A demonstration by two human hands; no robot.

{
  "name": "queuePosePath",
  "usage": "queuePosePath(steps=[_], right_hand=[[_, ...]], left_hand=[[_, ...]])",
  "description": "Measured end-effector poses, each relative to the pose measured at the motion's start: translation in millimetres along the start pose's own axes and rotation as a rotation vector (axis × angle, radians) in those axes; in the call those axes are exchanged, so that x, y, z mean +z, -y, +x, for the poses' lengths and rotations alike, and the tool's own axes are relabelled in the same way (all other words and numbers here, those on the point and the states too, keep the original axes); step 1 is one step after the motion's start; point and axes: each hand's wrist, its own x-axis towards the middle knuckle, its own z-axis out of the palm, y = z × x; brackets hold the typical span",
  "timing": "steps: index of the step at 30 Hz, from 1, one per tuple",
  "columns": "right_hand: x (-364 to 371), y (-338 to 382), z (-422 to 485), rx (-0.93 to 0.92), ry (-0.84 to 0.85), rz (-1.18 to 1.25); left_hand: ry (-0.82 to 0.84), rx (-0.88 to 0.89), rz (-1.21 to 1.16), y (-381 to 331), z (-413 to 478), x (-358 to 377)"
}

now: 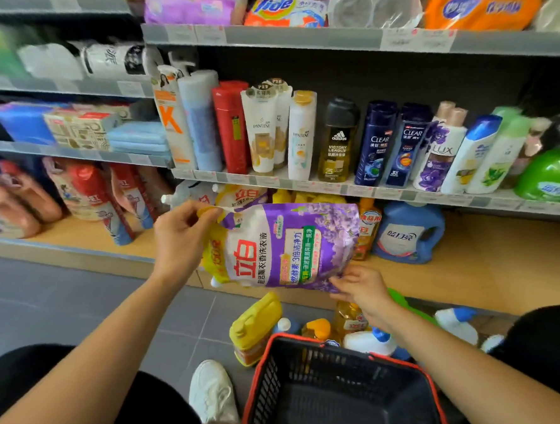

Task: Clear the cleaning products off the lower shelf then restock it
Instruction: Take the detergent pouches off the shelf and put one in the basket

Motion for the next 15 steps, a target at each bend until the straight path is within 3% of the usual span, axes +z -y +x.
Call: queuePosePath(steps=[7,10,15], right_hand=[[57,-22,6,0.104,0.171,-0.004],[66,-16,16,0.008,0.192,-0.167],[75,4,44,-0.265,0.205,-0.616]], left_hand=[[0.037,0.239,0.153,-24,21,-25],[0.166,0.356,0.301,-26,24,-24],[0.233,0.32,0.559,5,35,-30]])
